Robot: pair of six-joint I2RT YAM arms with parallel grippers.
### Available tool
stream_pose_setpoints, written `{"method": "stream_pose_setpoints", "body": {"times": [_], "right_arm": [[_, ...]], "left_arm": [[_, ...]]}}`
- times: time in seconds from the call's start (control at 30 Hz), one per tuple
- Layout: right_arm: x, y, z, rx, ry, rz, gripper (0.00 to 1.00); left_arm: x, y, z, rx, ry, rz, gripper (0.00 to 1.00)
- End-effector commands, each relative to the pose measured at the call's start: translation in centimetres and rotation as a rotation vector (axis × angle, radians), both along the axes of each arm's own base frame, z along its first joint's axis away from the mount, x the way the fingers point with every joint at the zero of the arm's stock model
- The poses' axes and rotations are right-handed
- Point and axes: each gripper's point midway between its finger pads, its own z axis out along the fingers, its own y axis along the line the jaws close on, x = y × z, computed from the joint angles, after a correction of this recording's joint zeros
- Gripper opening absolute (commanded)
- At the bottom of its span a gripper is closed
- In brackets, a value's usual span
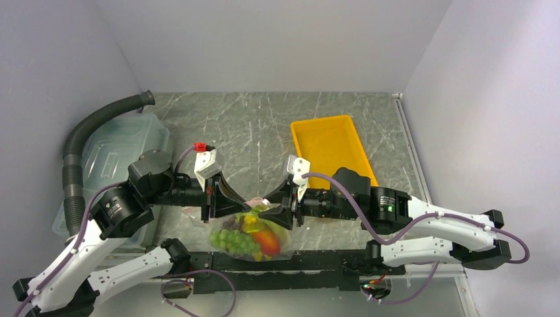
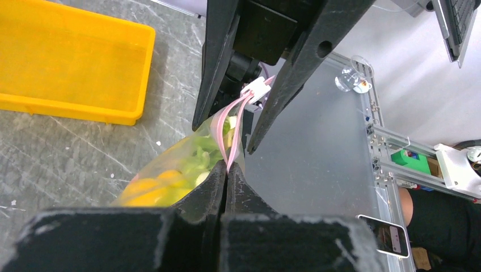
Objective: Place the food in the zip-top bag and seal the zipper
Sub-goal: Adjust the zipper food storage bag at the center of the board, then zip the zipper food storage bag at the center of the board.
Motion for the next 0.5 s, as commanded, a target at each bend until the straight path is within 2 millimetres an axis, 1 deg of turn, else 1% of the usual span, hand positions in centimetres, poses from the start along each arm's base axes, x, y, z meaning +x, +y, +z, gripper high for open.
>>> {"method": "stream_pose_setpoints", "body": {"times": [0.0,0.1,0.27,0.37,0.4,0.47], "right_arm": [[-0.2,0.9,2.3,0.11,-0.019,0.017,0.43],[-0.2,1.4,2.1,0.118,-0.021,0.024,0.35],[-0.3,1.1,2.9,0.155,-0.031,0.03,0.18],[-0.5,0.9,3.3,0.164,-0.034,0.038,0.03],[-0.6,0.9,3.3,0.164,-0.034,0.043,0.0],[-0.9,0.8,3.4,0.161,-0.033,0.06,0.0]], "left_arm": [[-1.1,0.5,6.3,-0.19,-0.128,-0.026,0.0],[-1.2,0.5,6.3,-0.189,-0.122,-0.03,0.0],[-1.4,0.5,6.2,-0.187,-0.118,-0.04,0.0],[-1.4,0.4,6.1,-0.183,-0.116,-0.045,0.0],[-1.3,0.4,6.0,-0.18,-0.114,-0.044,0.0],[-1.2,0.3,5.6,-0.17,-0.107,-0.044,0.0]]}}
